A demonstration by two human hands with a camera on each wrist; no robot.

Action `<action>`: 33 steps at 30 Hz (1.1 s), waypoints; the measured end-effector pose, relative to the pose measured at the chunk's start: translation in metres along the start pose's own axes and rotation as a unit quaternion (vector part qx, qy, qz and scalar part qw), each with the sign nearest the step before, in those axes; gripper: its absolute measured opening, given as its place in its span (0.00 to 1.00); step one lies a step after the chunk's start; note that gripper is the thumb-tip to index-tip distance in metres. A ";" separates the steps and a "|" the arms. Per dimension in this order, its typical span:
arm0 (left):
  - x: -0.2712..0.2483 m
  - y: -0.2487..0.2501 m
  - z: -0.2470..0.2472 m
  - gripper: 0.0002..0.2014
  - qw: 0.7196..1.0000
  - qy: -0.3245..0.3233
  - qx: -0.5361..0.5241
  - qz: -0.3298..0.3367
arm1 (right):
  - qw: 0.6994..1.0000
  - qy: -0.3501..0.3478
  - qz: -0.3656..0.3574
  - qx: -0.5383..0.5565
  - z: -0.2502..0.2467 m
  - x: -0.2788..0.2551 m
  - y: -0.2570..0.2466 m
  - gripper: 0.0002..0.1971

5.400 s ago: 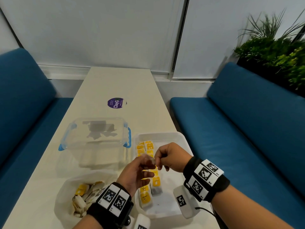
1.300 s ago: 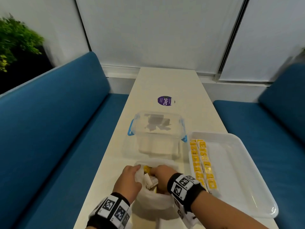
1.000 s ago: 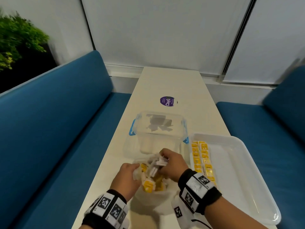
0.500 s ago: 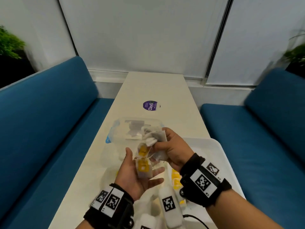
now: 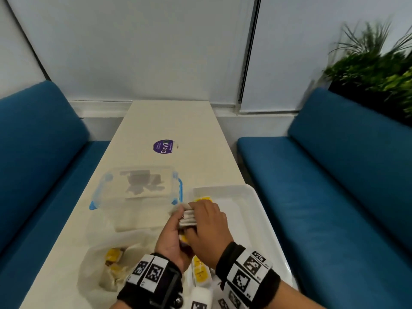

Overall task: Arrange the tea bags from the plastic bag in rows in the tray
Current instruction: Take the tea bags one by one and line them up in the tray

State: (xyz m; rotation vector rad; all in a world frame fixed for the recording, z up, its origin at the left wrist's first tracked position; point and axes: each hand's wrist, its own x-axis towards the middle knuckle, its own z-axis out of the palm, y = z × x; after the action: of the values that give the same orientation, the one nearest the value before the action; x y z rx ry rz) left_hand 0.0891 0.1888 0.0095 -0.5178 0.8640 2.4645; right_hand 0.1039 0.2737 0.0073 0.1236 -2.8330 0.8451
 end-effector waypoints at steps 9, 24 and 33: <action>0.012 0.001 -0.008 0.12 1.000 -0.005 -0.013 -0.019 | 0.973 -0.026 0.052 0.224 -0.033 0.001 0.015 0.14; 0.007 0.014 -0.024 0.24 0.963 -0.152 0.177 -0.136 | 0.935 -0.179 0.071 0.298 -0.068 0.021 0.010 0.12; 0.015 0.015 -0.036 0.30 0.960 -0.116 0.231 -0.109 | 0.929 -0.132 0.125 0.322 -0.062 0.023 0.016 0.12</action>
State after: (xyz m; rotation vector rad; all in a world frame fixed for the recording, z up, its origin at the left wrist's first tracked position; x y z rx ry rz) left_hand 0.0754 0.1594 -0.0170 -0.1428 1.1662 1.9829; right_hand 0.0888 0.3206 0.0545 -0.0446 -2.7066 1.9257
